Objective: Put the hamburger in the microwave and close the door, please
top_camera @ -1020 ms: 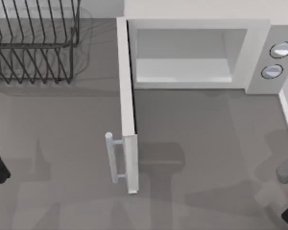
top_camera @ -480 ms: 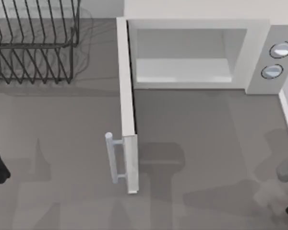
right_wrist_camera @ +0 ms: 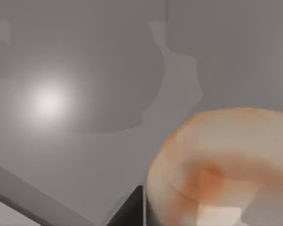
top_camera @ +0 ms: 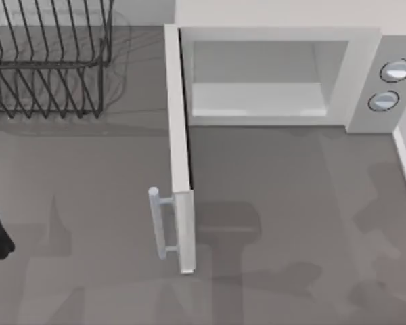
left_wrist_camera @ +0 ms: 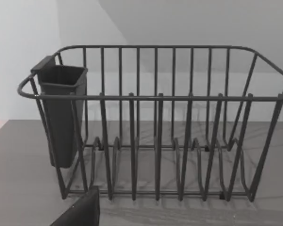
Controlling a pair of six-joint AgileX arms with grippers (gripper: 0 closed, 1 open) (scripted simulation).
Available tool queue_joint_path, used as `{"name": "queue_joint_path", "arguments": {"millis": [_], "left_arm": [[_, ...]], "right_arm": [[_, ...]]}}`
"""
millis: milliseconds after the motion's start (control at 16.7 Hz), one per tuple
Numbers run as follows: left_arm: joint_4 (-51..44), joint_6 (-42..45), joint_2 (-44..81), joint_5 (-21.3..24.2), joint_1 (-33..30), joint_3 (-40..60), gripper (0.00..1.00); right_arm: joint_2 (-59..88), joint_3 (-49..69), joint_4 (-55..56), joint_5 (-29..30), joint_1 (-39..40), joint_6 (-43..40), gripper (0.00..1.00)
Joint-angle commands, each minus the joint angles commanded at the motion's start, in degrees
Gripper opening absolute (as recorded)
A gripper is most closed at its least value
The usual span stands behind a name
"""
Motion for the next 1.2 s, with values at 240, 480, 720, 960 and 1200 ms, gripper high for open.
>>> {"name": "queue_joint_path", "arguments": {"millis": [240, 480, 720, 960, 1200], "left_arm": [[0.0, 0.0, 0.0, 0.0, 0.0, 0.0, 1.0], [0.0, 0.0, 0.0, 0.0, 0.0, 0.0, 1.0], [0.0, 0.0, 0.0, 0.0, 0.0, 0.0, 1.0], [0.0, 0.0, 0.0, 0.0, 0.0, 0.0, 1.0], [0.0, 0.0, 0.0, 0.0, 0.0, 0.0, 1.0]], "right_arm": [[-2.6, 3.36, -4.43, 0.01, -0.04, -0.01, 0.0], [-2.37, 3.19, -4.28, -0.01, 0.03, 0.09, 0.0], [2.37, 5.34, 0.6, 2.0, 1.91, 2.11, 0.0], [12.1, 10.27, 13.34, 6.84, 5.47, 7.74, 0.0], [24.21, 16.5, 30.9, 13.62, 10.16, 15.4, 0.0]]}}
